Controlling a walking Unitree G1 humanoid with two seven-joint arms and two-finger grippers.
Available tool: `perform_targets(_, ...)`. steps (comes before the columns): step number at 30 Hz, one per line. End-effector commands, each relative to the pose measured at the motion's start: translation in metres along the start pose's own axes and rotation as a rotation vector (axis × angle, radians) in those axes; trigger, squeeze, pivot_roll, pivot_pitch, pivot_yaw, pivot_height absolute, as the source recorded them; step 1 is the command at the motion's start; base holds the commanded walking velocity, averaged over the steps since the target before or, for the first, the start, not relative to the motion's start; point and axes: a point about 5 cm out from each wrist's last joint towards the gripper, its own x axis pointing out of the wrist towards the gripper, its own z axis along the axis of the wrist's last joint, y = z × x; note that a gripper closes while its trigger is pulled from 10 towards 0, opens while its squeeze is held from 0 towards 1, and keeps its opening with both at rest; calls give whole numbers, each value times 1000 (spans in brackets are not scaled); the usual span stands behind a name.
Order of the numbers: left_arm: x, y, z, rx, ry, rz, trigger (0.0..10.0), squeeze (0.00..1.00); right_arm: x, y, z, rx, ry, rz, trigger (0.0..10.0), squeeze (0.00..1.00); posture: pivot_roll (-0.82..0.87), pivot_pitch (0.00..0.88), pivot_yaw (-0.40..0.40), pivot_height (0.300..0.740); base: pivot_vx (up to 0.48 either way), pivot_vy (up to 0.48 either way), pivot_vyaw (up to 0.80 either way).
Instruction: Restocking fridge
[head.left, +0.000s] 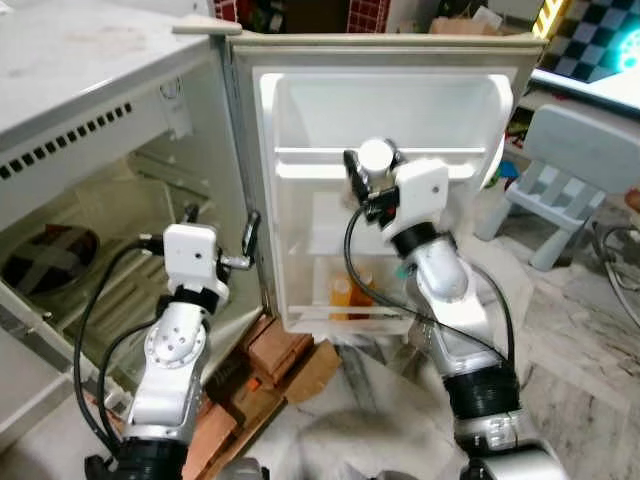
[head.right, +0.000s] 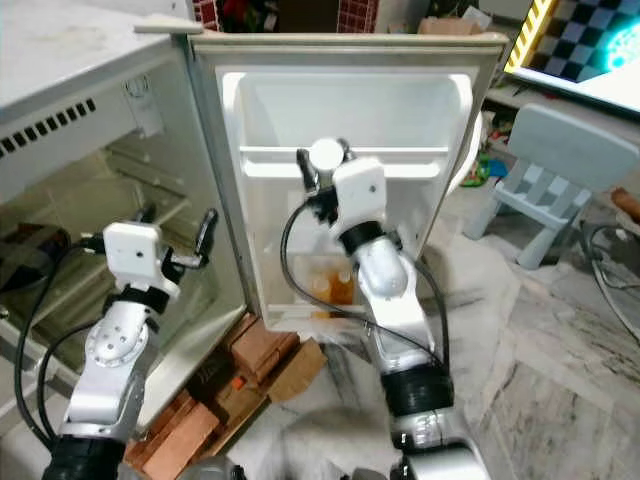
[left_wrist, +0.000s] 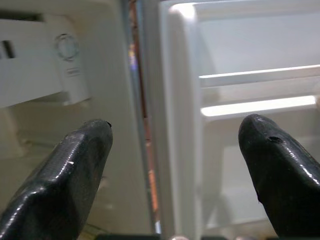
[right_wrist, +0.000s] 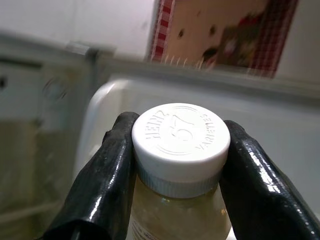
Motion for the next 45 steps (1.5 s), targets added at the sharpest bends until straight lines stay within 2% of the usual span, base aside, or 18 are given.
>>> perform_targets(1,-1,-4,4,3,-5,-22,10000,0,10,-9,12,-8,-62,-31,10000,0,97,0,-24,740,0,0,0)
perform_targets(4,-3,-7,5,-5,0,-39,10000,0,32,-16,28,-27,-126,-43,10000,0,106,0,-27,740,0,0,0)
perform_targets(6,-4,-8,5,-7,1,-40,10000,0,35,-17,31,-30,-139,-44,10000,0,111,0,-28,740,0,0,0)
perform_targets(9,-10,-9,5,-6,5,-40,10000,0,52,-21,46,-57,-189,-48,10000,0,138,0,-41,740,0,0,0)
perform_targets(13,-12,-9,5,-5,7,-38,10000,0,57,-24,49,-69,-201,-56,10000,0,143,0,-43,740,0,0,0)
perform_targets(15,-16,-4,7,3,13,-17,10000,0,68,-36,51,-111,-199,-94,10000,0,173,0,-52,740,0,0,0)
perform_targets(16,-16,-4,7,3,13,-17,10000,0,68,-36,51,-111,-199,-94,10000,0,173,0,-52,740,0,0,0)
perform_targets(17,-19,-2,7,8,17,-7,10000,0,72,-43,50,-121,-188,-114,10000,0,189,0,-55,740,0,0,0)
perform_targets(22,-26,-1,9,14,24,2,10000,0,74,-52,46,-136,-162,-141,10000,0,204,24,-58,740,0,0,0)
perform_targets(23,-33,-3,9,10,36,4,10000,0,75,-60,39,-150,-118,-173,10000,0,211,40,-63,740,0,0,0)
perform_targets(27,-40,-7,9,1,46,10,10000,0,75,-68,32,-149,-75,-212,10000,0,224,56,-73,740,0,0,0)
perform_targets(29,-42,-8,9,-1,50,12,10000,0,74,-70,29,-149,-62,-223,10000,0,224,56,-73,740,0,0,0)
perform_targets(32,-44,-10,8,-5,58,17,10000,0,69,-78,16,-128,17,-274,10000,0,228,65,-78,740,0,0,0)
perform_targets(39,-47,-8,9,-1,66,21,10000,0,63,-79,-1,-94,93,-291,10000,0,229,72,-79,740,0,0,0)
perform_targets(41,-50,-7,9,3,76,17,10000,0,61,-80,-7,-86,131,-301,10000,0,230,70,-78,740,0,0,0)
perform_targets(42,-53,-6,8,9,92,17,10000,0,58,-82,-16,-50,184,-325,10000,0,231,68,-76,740,0,0,0)
perform_targets(45,-53,-5,8,12,100,18,10000,0,55,-84,-22,-29,223,-342,10000,0,232,66,-75,740,0,0,0)
